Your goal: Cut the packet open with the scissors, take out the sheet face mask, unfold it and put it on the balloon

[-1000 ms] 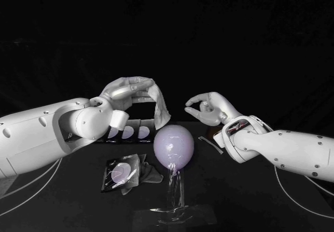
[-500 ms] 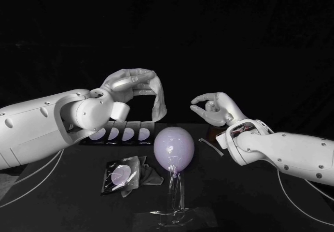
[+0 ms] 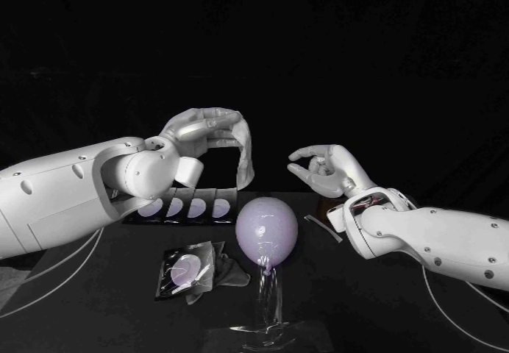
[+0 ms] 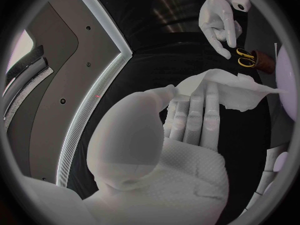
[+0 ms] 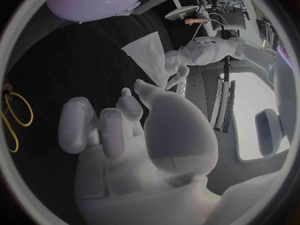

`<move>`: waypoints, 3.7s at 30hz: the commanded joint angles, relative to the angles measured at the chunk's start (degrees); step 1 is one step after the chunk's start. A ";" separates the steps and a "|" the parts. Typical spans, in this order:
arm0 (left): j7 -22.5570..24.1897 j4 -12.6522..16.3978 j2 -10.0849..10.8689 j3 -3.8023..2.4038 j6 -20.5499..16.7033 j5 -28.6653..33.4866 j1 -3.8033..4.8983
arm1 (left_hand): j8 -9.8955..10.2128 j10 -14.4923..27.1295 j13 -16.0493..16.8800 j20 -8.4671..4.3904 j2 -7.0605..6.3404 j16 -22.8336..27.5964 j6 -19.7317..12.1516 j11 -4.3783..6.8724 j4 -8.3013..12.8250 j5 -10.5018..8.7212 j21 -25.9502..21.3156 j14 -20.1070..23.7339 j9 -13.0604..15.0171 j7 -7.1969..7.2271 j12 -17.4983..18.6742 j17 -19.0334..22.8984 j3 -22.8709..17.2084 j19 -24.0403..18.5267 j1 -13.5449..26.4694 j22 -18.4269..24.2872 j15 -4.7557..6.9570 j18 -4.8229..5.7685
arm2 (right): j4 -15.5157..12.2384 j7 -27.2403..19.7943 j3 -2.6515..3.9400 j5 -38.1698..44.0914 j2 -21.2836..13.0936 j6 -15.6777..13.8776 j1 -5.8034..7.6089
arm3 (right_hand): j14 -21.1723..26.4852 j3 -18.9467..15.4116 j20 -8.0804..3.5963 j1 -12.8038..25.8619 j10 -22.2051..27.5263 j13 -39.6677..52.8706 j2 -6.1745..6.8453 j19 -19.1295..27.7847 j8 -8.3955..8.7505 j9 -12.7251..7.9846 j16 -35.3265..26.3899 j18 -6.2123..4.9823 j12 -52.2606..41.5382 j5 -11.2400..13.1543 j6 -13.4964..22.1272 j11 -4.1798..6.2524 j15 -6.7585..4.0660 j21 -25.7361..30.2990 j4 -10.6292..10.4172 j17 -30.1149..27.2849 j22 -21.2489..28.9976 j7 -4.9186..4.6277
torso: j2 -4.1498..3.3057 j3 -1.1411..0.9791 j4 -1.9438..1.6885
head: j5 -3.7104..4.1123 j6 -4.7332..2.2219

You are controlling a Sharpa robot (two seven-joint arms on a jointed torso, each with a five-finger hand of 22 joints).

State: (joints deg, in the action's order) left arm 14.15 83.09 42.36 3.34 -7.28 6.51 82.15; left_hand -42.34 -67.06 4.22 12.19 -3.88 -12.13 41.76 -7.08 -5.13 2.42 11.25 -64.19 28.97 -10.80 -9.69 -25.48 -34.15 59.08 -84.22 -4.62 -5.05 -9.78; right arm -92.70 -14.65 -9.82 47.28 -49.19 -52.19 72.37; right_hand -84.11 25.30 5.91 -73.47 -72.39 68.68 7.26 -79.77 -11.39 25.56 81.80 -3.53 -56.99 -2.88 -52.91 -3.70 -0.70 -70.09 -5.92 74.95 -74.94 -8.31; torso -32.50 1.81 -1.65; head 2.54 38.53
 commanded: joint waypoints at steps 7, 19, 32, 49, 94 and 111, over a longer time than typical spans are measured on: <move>-0.41 -0.51 -0.94 -0.06 -3.33 -0.23 0.19 | -0.31 0.38 -0.07 0.02 0.13 0.40 0.30 -0.10 0.24 0.39 0.18 0.14 2.22 0.03 -0.14 -0.06 0.05 0.40 -0.09 -0.05 0.28 -0.76 | -0.53 -3.01 0.05 -1.52 0.93 0.83 0.20 | 5.44 1.84 -0.09 -0.72 9.64 -21.59 0.88 9.45 1.33 -0.47 -17.50 -4.42 27.25 -0.23 -0.61 -0.02 0.34 21.68 -1.12 -10.67 0.05 -0.31 | -0.02 0.01 0.06 | -0.19 -0.47; -1.10 -1.26 -2.19 0.03 -7.91 -0.33 0.14 | -0.18 0.37 -0.09 0.06 -0.08 0.47 0.51 -0.03 0.22 0.39 0.12 0.16 2.15 0.17 -0.13 -0.09 0.27 0.21 0.12 0.01 0.30 -0.68 | 0.53 3.74 0.27 2.26 5.05 3.78 1.88 | 13.53 0.05 2.61 0.36 14.02 -44.80 3.52 16.16 5.29 -1.84 -34.80 -6.84 48.39 -0.69 2.79 -4.01 3.65 42.41 -3.20 -26.14 11.11 -3.71 | -0.10 0.10 0.02 | -0.03 -1.47; -1.65 -1.64 -3.22 0.18 -9.16 -0.33 -0.02 | 0.38 0.82 -0.26 0.27 -0.10 0.94 0.73 -0.08 0.08 0.40 -0.17 0.63 1.86 0.26 0.23 -0.04 0.31 -0.42 0.39 0.21 0.19 -0.60 | 5.07 13.23 0.56 6.09 11.23 6.22 2.72 | 14.67 -5.15 3.91 0.43 17.49 -53.66 2.33 15.43 7.66 -3.60 -34.67 -6.81 52.25 -0.47 6.71 -5.83 5.09 44.58 -3.60 -27.58 13.52 -5.57 | -0.12 0.15 -0.05 | -0.13 -1.51; -2.31 -1.58 -3.73 0.36 -8.72 -0.99 -0.18 | 2.91 2.27 -0.54 1.38 0.27 3.74 1.14 -0.84 0.06 0.40 -1.30 3.09 0.27 -0.22 1.94 1.12 -0.91 -2.78 0.43 0.68 -0.91 -0.56 | 7.52 16.77 0.79 7.34 14.73 2.90 2.76 | 15.15 -8.80 4.24 1.19 17.92 -56.49 1.94 15.16 7.50 -4.18 -33.62 -6.87 51.92 -0.71 7.59 -6.12 5.37 44.96 -5.19 -28.35 14.13 -5.87 | -0.03 0.03 0.05 | -0.07 -1.41; -2.34 -0.77 -4.62 0.49 -6.62 -2.55 -0.36 | 17.76 10.75 -0.74 3.02 -1.40 8.54 1.41 -4.76 -0.63 0.39 -2.33 11.58 -9.18 -4.06 6.28 7.39 -2.91 -4.97 2.61 0.77 -4.71 -0.52 | 10.57 17.80 0.95 5.16 18.20 4.71 2.94 | 13.48 13.20 2.27 -2.89 9.22 -64.94 -0.96 12.25 6.37 -6.06 -23.05 -5.78 48.23 -8.81 -0.56 -3.72 3.28 30.84 4.09 -29.76 4.49 -3.73 | -0.08 0.02 0.10 | 0.33 -0.47; -0.43 -0.66 -4.97 0.47 -5.91 -10.50 -0.36 | 22.00 15.01 -0.61 4.38 -4.51 8.31 1.20 -5.71 -2.67 0.38 -4.60 14.59 -12.15 -4.69 6.12 8.77 0.68 -8.73 5.80 0.86 -5.79 -0.13 | 10.93 11.24 0.93 -5.05 18.19 7.26 2.94 | 12.02 20.56 1.17 -0.26 5.03 -64.92 -3.86 11.90 5.00 -5.17 -21.62 -5.32 49.78 -10.48 -3.31 -2.80 2.20 24.84 9.07 -29.74 -0.11 -2.61 | -0.02 0.03 0.06 | 0.58 -0.56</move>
State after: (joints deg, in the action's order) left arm 11.76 82.48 37.63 3.92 -14.42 -0.78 81.73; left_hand -20.56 -52.43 3.54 16.58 -8.00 -3.76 42.75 -12.70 -7.67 2.53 6.97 -50.05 16.88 -11.16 -3.61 -16.76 -33.82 50.73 -78.69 -3.68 -10.97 -9.25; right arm -81.72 0.59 -8.92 46.44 -31.12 -47.62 75.28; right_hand -72.08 45.37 7.26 -73.72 -66.74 3.75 4.07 -68.13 -6.20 20.30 60.26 -8.37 -7.40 -13.20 -55.89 -6.65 1.75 -45.10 3.01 45.29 -74.85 -10.88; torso -32.54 1.82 -1.57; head 3.07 38.05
